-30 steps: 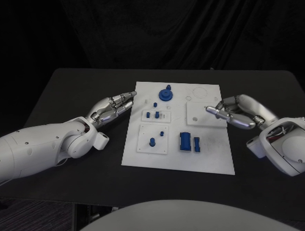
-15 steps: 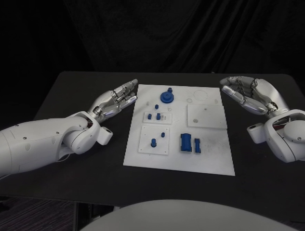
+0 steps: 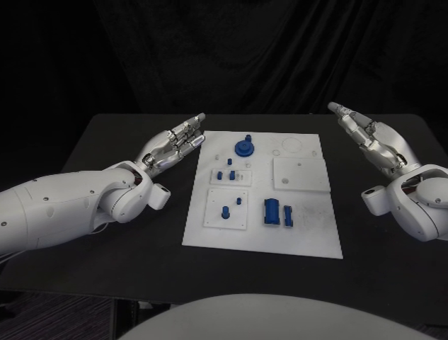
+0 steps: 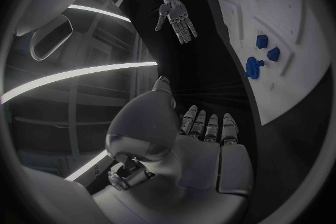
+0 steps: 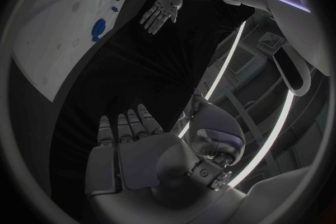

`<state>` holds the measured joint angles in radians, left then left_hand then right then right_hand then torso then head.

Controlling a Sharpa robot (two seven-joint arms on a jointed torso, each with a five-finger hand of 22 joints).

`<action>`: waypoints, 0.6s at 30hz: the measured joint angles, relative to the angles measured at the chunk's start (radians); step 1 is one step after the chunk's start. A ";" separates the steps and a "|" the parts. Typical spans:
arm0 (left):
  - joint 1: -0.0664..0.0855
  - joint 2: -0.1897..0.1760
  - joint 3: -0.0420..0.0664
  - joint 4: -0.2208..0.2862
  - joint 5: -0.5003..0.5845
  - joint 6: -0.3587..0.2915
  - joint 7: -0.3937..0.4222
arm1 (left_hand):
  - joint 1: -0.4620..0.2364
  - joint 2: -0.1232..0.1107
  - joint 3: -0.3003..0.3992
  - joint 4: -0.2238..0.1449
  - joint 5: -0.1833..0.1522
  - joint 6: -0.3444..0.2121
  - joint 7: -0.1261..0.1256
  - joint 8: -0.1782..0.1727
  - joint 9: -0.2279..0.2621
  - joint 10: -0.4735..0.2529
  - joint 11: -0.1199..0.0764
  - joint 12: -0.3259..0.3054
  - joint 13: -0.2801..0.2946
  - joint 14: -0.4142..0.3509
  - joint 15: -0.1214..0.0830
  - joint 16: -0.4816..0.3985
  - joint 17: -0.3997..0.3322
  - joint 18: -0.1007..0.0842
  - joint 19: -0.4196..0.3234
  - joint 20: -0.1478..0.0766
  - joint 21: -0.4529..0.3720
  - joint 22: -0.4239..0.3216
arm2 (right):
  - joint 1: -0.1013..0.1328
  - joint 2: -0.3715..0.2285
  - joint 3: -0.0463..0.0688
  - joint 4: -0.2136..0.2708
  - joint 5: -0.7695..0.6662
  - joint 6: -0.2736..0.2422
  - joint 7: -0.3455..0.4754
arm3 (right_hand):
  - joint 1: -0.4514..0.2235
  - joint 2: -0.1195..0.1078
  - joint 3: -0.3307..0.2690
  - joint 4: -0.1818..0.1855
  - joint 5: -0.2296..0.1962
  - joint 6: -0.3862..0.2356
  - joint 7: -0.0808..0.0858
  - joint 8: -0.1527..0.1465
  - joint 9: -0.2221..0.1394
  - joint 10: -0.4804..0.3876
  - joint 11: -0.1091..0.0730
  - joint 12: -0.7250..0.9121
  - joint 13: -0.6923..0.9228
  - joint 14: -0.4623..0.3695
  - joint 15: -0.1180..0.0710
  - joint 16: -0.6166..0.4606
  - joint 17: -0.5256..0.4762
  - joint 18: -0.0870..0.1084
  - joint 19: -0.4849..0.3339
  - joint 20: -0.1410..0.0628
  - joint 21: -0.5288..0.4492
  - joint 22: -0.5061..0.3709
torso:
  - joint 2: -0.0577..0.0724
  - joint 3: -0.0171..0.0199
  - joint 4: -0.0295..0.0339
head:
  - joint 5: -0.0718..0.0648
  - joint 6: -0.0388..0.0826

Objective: Assemble the parts on the task board

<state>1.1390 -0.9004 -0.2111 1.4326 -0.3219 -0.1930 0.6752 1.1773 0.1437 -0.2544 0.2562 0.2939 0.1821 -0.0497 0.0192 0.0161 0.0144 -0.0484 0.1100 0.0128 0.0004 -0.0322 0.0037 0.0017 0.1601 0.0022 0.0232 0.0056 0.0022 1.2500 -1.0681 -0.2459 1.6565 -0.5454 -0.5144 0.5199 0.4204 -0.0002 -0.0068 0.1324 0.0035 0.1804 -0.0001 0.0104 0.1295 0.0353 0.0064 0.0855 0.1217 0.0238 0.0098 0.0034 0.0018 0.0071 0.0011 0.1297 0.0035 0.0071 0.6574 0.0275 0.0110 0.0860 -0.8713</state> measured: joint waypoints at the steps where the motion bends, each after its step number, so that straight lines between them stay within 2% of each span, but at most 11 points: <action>1: -0.001 0.000 0.003 0.001 0.001 -0.002 -0.001 | -0.046 -0.005 0.010 -0.010 -0.011 -0.007 0.007 -0.004 -0.002 -0.002 0.008 -0.006 -0.002 0.000 0.000 0.000 0.000 -0.008 -0.004 -0.004 0.000 0.000 | -0.002 0.004 0.004 -0.001 0.002 -0.001 0.000 | -0.071 0.000 0.004 -0.023 0.000 -0.031 0.000 -0.006 -0.022 -0.020 -0.004 -0.051 -0.021 -0.013 -0.006 0.000 0.000 0.000 -0.001 -0.022 0.000 -0.004 | -0.001 -0.0003 0.0000 | -0.001 0.003; 2: -0.002 0.001 0.006 0.002 0.002 -0.004 -0.003 | -0.090 -0.010 0.020 -0.020 -0.023 -0.013 0.013 -0.006 -0.004 -0.006 0.011 -0.010 -0.003 0.000 0.000 0.000 0.000 -0.015 -0.001 -0.006 0.000 0.000 | -0.005 0.009 0.009 -0.002 0.004 -0.001 0.000 | -0.131 0.000 0.005 -0.042 0.000 -0.057 0.000 -0.007 -0.041 -0.028 -0.005 -0.071 -0.043 -0.018 -0.009 0.000 -0.001 0.000 -0.001 -0.040 0.000 -0.005 | -0.001 -0.0006 0.0000 | -0.003 0.007; 4: -0.006 0.006 0.018 0.008 0.007 -0.014 -0.007 | -0.172 -0.020 0.038 -0.038 -0.044 -0.025 0.025 -0.006 -0.008 -0.007 0.022 -0.022 -0.006 -0.001 0.006 0.000 0.000 -0.015 0.000 -0.007 0.000 -0.001 | -0.015 0.024 0.022 -0.007 0.014 -0.004 0.000 | -0.218 0.000 0.006 -0.113 0.000 -0.104 0.000 -0.007 -0.110 -0.032 -0.006 -0.081 -0.108 -0.019 -0.010 0.000 -0.001 0.000 -0.001 -0.111 0.000 -0.006 | -0.003 -0.0014 0.0000 | -0.006 0.016; 5: -0.009 0.010 0.023 0.011 0.011 -0.020 -0.009 | -0.224 -0.027 0.049 -0.049 -0.056 -0.031 0.031 -0.008 -0.009 -0.009 0.025 -0.035 -0.007 -0.002 0.013 0.000 0.000 -0.030 -0.003 -0.011 0.000 -0.001 | -0.021 0.031 0.029 -0.009 0.020 -0.006 0.000 | -0.261 0.000 0.007 -0.125 0.000 -0.158 0.000 -0.007 -0.123 -0.032 -0.006 -0.082 -0.117 -0.019 -0.010 0.000 -0.001 0.000 -0.001 -0.122 0.000 -0.006 | -0.006 -0.0020 0.0000 | -0.009 0.024; 8: -0.019 0.024 0.048 0.026 0.027 -0.053 -0.018 | -0.332 -0.040 0.072 -0.072 -0.083 -0.049 0.038 -0.011 -0.012 -0.014 0.031 -0.063 -0.009 0.002 0.016 0.000 -0.001 -0.030 -0.003 -0.011 0.000 -0.001 | -0.045 0.065 0.059 -0.018 0.053 -0.018 0.000 | -0.328 0.001 0.007 -0.130 0.000 -0.176 0.001 -0.007 -0.127 -0.032 -0.006 -0.082 -0.121 -0.019 -0.010 0.000 -0.001 0.000 -0.001 -0.125 0.000 -0.006 | -0.015 -0.0044 -0.0011 | -0.018 0.051; 9: -0.022 0.029 0.057 0.031 0.034 -0.066 -0.021 | -0.365 -0.044 0.079 -0.079 -0.092 -0.052 0.041 -0.011 -0.012 -0.012 0.033 -0.069 -0.009 0.001 0.017 0.000 -0.001 -0.046 -0.001 -0.013 0.000 -0.001 | -0.053 0.078 0.070 -0.022 0.066 -0.023 0.000 | -0.366 0.001 0.007 -0.130 0.000 -0.176 0.001 -0.007 -0.128 -0.032 -0.006 -0.082 -0.121 -0.019 -0.010 0.000 -0.001 0.000 -0.001 -0.125 0.000 -0.006 | -0.018 -0.0053 -0.0013 | -0.021 0.061; 10: -0.027 0.036 0.070 0.039 0.046 -0.088 -0.027 | -0.406 -0.052 0.088 -0.088 -0.102 -0.059 0.043 -0.011 -0.012 -0.011 0.035 -0.077 -0.010 -0.002 0.020 0.000 -0.001 -0.045 0.000 -0.014 0.000 -0.001 | -0.065 0.096 0.087 -0.027 0.088 -0.030 0.000 | -0.406 0.001 0.007 -0.130 0.000 -0.176 0.001 -0.007 -0.128 -0.032 -0.006 -0.082 -0.121 -0.019 -0.010 0.000 -0.001 0.000 -0.001 -0.125 0.000 -0.006 | -0.022 -0.0061 -0.0017 | -0.024 0.073; 13: -0.042 0.057 0.107 0.061 0.082 -0.155 -0.044 | -0.494 -0.084 0.107 -0.107 -0.124 -0.072 0.046 -0.012 -0.013 -0.014 0.038 -0.088 -0.010 -0.002 0.020 0.000 -0.001 -0.045 0.000 -0.014 0.000 -0.001 | -0.099 0.147 0.129 -0.041 0.155 -0.057 0.000 | -0.412 0.002 0.007 -0.130 0.000 -0.176 0.001 -0.007 -0.128 -0.032 -0.006 -0.082 -0.121 -0.019 -0.010 0.000 -0.001 0.000 -0.001 -0.125 0.000 -0.006 | -0.037 -0.0095 -0.0034 | -0.037 0.116; 16: -0.056 0.079 0.143 0.086 0.128 -0.237 -0.065 | -0.574 -0.107 0.124 -0.124 -0.144 -0.080 0.048 -0.015 -0.014 -0.014 0.038 -0.096 -0.011 0.002 0.024 0.000 -0.001 -0.064 0.000 -0.014 0.000 -0.001 | -0.135 0.199 0.173 -0.056 0.235 -0.092 0.000 | -0.414 -0.001 0.007 -0.130 0.000 -0.176 0.001 -0.007 -0.129 -0.032 -0.006 -0.082 -0.121 -0.018 -0.010 0.000 -0.001 0.000 -0.001 -0.125 0.000 -0.006 | -0.055 -0.0138 -0.0052 | -0.051 0.163; 17: -0.060 0.084 0.152 0.093 0.141 -0.261 -0.071 | -0.597 -0.112 0.130 -0.130 -0.150 -0.086 0.046 -0.015 -0.014 -0.014 0.038 -0.096 -0.011 0.002 0.024 0.000 -0.001 -0.085 0.000 -0.014 0.000 -0.001 | -0.144 0.213 0.184 -0.060 0.259 -0.103 0.000 | -0.414 -0.001 0.007 -0.130 0.000 -0.176 0.001 -0.007 -0.129 -0.032 -0.006 -0.082 -0.121 -0.018 -0.010 0.000 -0.001 0.000 -0.001 -0.125 0.000 -0.006 | -0.062 -0.0154 -0.0059 | -0.057 0.179; 18: -0.064 0.090 0.161 0.099 0.156 -0.286 -0.077 | -0.618 -0.117 0.134 -0.134 -0.154 -0.097 0.047 -0.015 -0.015 -0.014 0.038 -0.096 -0.011 0.002 0.024 0.000 -0.001 -0.093 -0.001 -0.016 0.000 -0.001 | -0.152 0.225 0.194 -0.063 0.284 -0.113 0.000 | -0.414 -0.001 0.007 -0.130 0.000 -0.176 0.001 -0.007 -0.129 -0.032 -0.006 -0.082 -0.121 -0.018 -0.010 0.000 -0.001 0.000 -0.001 -0.125 0.000 -0.006 | -0.067 -0.0167 -0.0064 | -0.060 0.191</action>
<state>1.0752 -0.8104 -0.0503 1.5318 -0.1662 -0.4792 0.5983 0.5593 0.0270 -0.1204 0.1223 0.1396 0.0850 -0.0031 0.0047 0.0016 0.0001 -0.0103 0.0139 0.0017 0.0023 -0.0086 0.0036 0.0009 0.0667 0.0008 0.0074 0.0057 0.0015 1.0983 -0.8430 -0.0524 1.5935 -0.2618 -0.6276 0.5201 0.0061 -0.0012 0.0001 0.0026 0.0033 0.0046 0.0008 0.0035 0.0009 0.0034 0.0003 0.0036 0.0009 0.0054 0.0001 0.0034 0.0009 0.0073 0.0004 0.0051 0.0036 0.0010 0.5901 0.0108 0.0046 0.0264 -0.6802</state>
